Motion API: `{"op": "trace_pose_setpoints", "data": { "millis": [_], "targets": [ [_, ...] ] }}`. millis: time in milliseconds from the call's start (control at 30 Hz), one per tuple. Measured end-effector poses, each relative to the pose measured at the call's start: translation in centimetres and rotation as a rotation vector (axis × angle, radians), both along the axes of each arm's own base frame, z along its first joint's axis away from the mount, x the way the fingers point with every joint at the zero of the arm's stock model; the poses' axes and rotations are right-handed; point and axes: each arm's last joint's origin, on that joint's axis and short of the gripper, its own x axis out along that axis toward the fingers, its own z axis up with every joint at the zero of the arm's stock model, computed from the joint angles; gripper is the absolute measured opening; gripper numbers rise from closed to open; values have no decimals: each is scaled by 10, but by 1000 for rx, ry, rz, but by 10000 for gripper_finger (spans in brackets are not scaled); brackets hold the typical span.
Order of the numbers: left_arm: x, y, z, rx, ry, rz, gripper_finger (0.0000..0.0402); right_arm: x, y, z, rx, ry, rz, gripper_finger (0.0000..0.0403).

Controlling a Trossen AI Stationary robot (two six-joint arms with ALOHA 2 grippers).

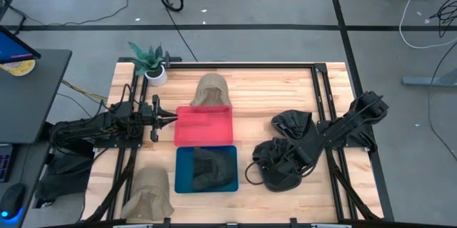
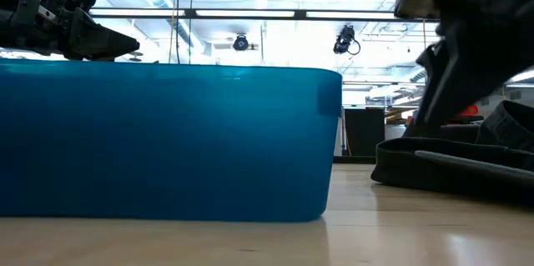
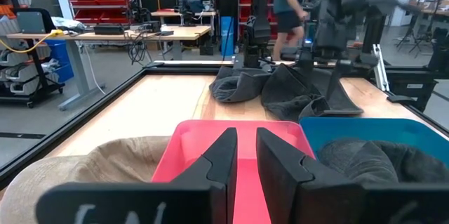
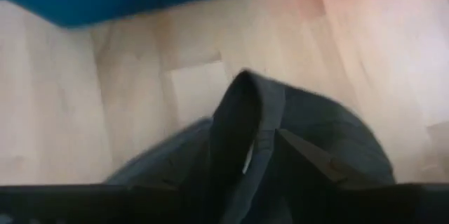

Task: Pick & Place hat
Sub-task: Put the bottom black cap into the blue bin

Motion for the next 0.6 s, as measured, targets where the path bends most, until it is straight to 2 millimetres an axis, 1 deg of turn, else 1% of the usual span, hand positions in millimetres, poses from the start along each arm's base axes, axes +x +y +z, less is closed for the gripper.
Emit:
{"op": "trace_pose_setpoints", "data": {
  "millis": [233, 433, 533, 600],
  "targets": [
    [0, 0, 0, 0, 0, 0, 58, 12, -3, -23, -6, 52, -8, 164],
    [0, 0, 0, 0, 1, 0, 58, 15, -6, -29, -1, 66, -31, 159],
    [0, 0, 0, 0, 1, 0, 58, 15, -8, -29, -12, 69, -30, 142],
    [0, 0, 0, 0, 1, 0, 58, 15, -9, -29, -20, 73, -22, 120]
  ]
}}
